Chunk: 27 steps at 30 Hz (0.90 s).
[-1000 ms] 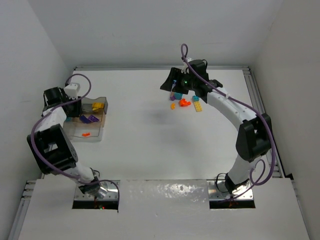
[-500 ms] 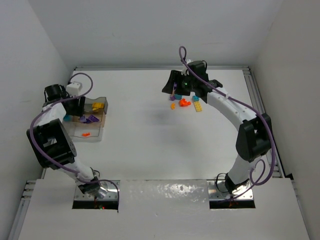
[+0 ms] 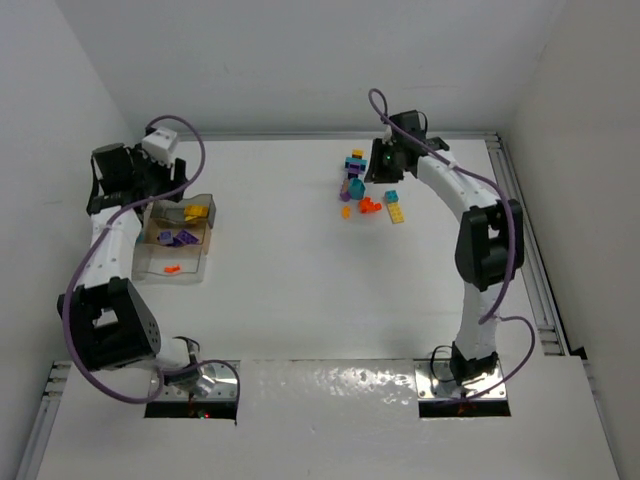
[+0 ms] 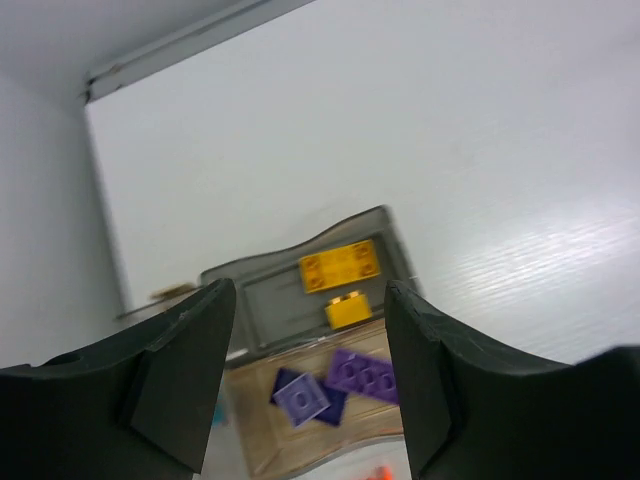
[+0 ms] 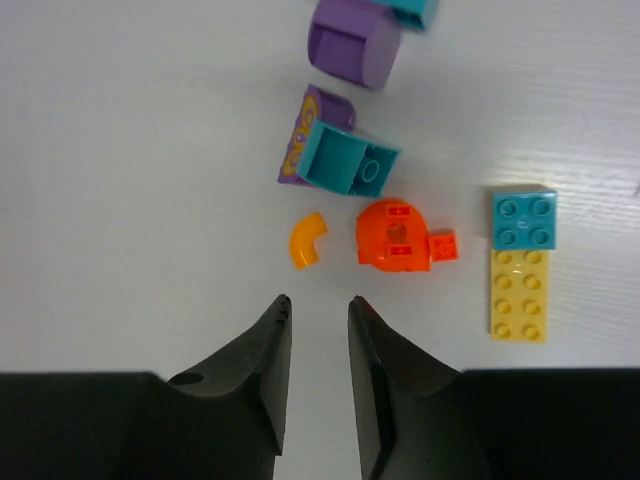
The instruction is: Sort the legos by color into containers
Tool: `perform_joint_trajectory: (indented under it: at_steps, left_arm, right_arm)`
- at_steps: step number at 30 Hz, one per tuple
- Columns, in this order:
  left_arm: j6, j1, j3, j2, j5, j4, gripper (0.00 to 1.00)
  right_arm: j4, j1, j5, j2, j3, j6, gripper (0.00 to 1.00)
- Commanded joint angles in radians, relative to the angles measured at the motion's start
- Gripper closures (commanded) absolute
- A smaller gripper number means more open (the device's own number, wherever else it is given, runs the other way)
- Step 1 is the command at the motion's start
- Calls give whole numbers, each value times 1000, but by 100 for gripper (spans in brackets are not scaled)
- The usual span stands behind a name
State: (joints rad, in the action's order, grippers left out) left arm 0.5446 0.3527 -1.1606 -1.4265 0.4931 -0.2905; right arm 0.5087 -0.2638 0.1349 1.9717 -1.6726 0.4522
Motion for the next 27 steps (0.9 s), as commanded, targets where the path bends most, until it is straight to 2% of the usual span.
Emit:
perform_joint_trajectory:
  at_steps: [1, 2, 3, 6, 7, 8, 18, 26, 27]
  left_arm:
    - [-61, -57, 73, 58, 32, 62, 41]
    - [-72, -64, 88, 66, 29, 73, 41]
    - [-80, -75, 117, 80, 28, 80, 41]
    - [-91, -90, 153, 98, 18, 90, 41]
    - [-92, -90, 157, 103, 16, 85, 41]
    - [-92, -90, 160, 103, 9, 82, 41]
    - [-101, -90, 167, 120, -39, 105, 41]
    - [-117, -92, 160, 120, -34, 128, 41]
    - [-117, -92, 159, 120, -36, 131, 41]
  right_arm:
    - [84, -25, 6, 81, -62, -29, 72]
    - [71, -29, 17, 81, -59, -20, 72]
    - [56, -47, 17, 93, -46, -8, 65]
    - [2, -123, -90, 117, -29, -15, 51]
    - [1, -146, -151, 131, -36, -42, 44]
    - [10, -178, -176, 148, -64, -52, 42]
    - [109, -198, -267, 325, -153, -14, 44]
    - [45, -199, -276, 358, -107, -41, 47]
    - [48, -199, -287, 368, -113, -46, 51]
